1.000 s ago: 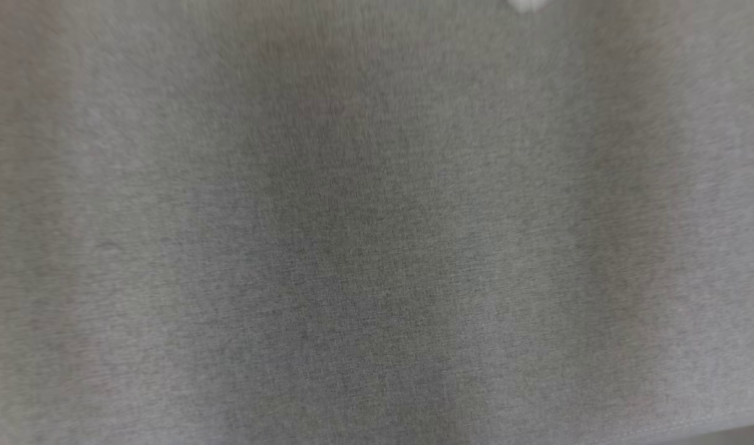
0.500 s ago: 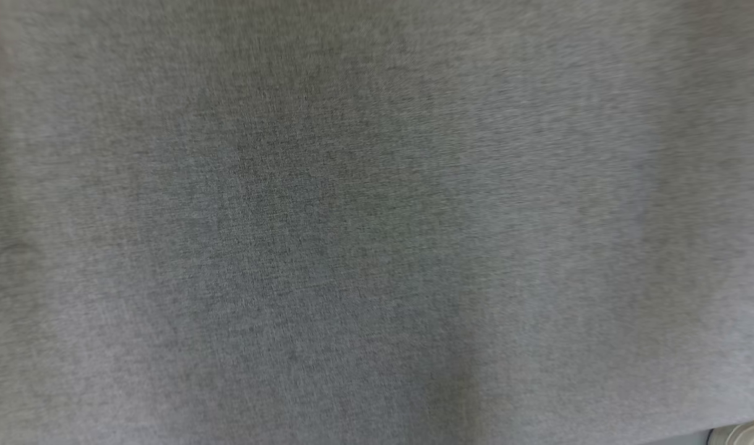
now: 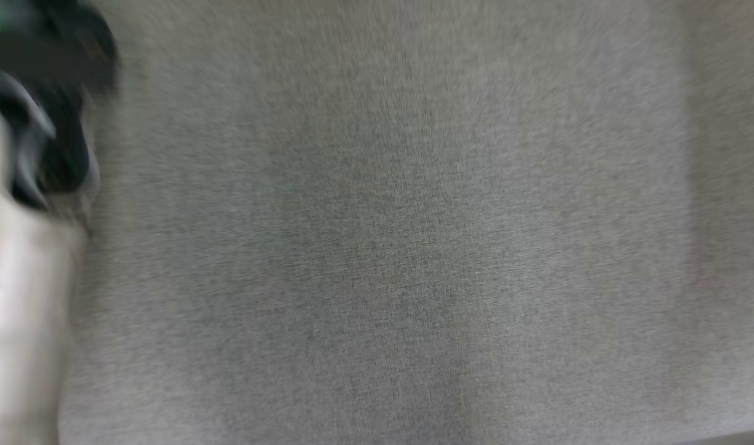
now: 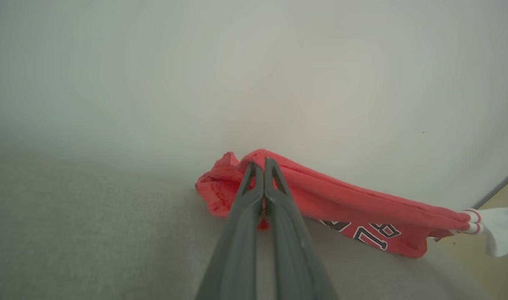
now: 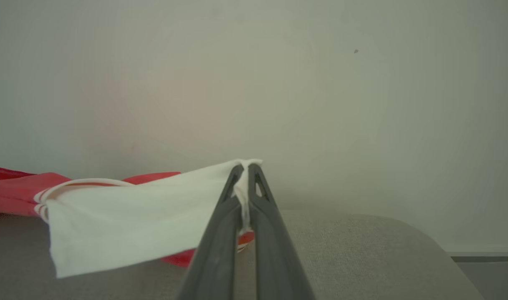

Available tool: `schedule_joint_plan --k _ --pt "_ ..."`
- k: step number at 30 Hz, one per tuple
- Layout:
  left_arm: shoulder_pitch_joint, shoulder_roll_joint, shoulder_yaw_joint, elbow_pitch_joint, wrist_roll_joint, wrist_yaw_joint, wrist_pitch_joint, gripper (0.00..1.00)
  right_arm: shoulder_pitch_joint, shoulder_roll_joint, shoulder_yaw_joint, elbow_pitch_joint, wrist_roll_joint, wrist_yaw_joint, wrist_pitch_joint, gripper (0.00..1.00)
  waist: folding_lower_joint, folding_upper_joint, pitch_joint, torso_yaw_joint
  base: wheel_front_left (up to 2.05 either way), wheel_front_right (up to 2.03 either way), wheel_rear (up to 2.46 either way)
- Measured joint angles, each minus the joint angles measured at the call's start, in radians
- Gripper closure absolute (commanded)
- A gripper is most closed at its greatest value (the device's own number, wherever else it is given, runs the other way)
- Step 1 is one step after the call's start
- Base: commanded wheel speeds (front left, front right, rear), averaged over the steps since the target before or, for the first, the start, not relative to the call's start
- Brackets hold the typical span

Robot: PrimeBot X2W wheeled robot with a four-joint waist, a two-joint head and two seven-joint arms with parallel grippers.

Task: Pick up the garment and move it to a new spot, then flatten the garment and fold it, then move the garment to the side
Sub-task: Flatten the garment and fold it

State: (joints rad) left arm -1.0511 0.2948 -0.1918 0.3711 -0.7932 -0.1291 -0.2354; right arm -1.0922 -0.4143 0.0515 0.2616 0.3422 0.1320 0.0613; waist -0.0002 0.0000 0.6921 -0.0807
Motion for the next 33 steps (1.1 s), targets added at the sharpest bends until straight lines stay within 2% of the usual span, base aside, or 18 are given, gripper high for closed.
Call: schedule_joint_plan --k 3,6,10,12,17,24,33 --pt "0.135 0.009 -0.019 -0.034 -0.023 -0.001 0.019 1.00 0.187 0.003 -0.045 -0.092 0.040 0.000 0.148 1.00 0.0000 -0.0001 -0.059 0.007 0.00 0.00 0.00" --pt "0.278 0.007 -0.026 -0.074 -0.055 0.003 0.029 1.00 0.363 0.043 -0.106 -0.187 0.067 0.000 0.269 1.00 -0.0001 -0.0001 -0.121 0.013 0.00 0.00 0.00" --pt "0.460 -0.016 -0.023 -0.114 -0.084 0.028 0.022 1.00 0.550 0.135 -0.188 -0.269 0.068 0.000 0.344 1.00 -0.0002 -0.0002 -0.202 0.018 0.00 0.00 0.00" --pt "0.578 -0.042 -0.026 -0.128 -0.099 0.041 0.010 1.00 0.662 0.211 -0.248 -0.307 0.049 0.000 0.375 1.00 -0.0002 -0.0002 -0.262 0.023 0.00 0.00 0.00" --pt "0.739 -0.064 -0.032 -0.141 -0.103 0.060 -0.003 1.00 0.826 0.305 -0.327 -0.373 0.008 0.000 0.424 1.00 -0.0003 -0.0003 -0.360 0.032 0.00 0.00 0.00" --pt "0.883 -0.073 -0.038 -0.166 -0.074 0.096 -0.013 1.00 0.995 0.353 -0.377 -0.443 -0.018 0.000 0.511 1.00 -0.0002 -0.0003 -0.477 0.043 0.00 0.00 0.00" --pt "0.995 -0.024 -0.119 -0.166 0.013 0.154 0.049 1.00 1.102 0.363 -0.399 -0.429 -0.090 0.000 0.537 1.00 0.0000 -0.0003 -0.565 0.046 0.00 0.00 0.00"
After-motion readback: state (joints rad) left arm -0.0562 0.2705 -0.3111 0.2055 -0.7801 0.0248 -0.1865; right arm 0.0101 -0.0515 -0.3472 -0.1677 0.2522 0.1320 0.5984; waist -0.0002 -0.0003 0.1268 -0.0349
